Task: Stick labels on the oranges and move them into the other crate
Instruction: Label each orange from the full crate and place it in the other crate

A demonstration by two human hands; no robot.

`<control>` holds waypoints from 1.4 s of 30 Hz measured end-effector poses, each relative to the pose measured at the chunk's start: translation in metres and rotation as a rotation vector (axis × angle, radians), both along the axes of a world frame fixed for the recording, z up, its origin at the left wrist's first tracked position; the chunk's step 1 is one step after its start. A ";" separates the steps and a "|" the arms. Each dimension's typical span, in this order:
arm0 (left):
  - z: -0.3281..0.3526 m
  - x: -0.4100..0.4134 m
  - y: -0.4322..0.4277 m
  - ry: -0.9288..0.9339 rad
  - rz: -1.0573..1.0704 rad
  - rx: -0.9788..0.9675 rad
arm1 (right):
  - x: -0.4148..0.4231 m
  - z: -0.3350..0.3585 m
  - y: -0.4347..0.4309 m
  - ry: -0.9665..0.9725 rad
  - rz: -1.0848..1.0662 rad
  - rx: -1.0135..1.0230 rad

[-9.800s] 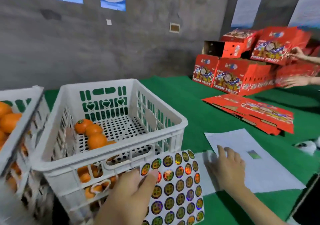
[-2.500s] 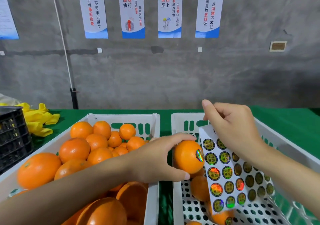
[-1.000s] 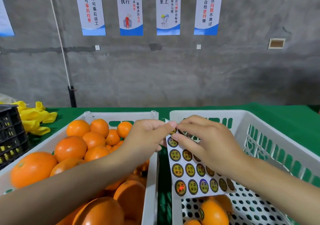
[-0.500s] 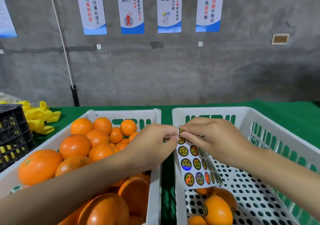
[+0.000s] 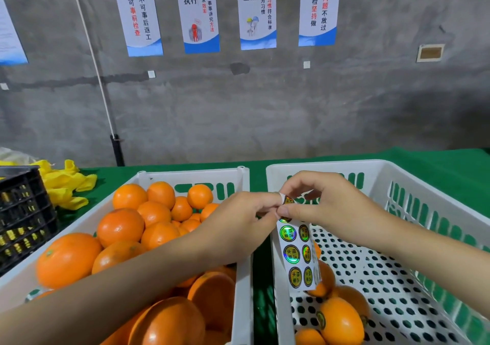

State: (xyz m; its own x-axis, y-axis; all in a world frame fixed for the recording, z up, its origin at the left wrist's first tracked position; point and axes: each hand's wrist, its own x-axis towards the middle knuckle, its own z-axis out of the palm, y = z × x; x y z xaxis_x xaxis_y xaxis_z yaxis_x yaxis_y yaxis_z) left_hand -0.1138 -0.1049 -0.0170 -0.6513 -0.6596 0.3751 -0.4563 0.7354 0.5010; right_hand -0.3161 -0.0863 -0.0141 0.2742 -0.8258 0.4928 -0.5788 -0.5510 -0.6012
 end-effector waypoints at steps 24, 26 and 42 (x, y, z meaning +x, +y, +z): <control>0.007 -0.014 -0.005 0.412 0.181 0.506 | 0.010 0.002 0.016 0.203 -0.166 -0.281; 0.008 -0.015 -0.007 0.468 0.198 0.548 | 0.009 0.003 0.015 0.108 -0.134 -0.291; 0.002 -0.008 0.007 0.244 -0.090 0.342 | 0.018 -0.010 0.007 -0.188 -0.101 -0.010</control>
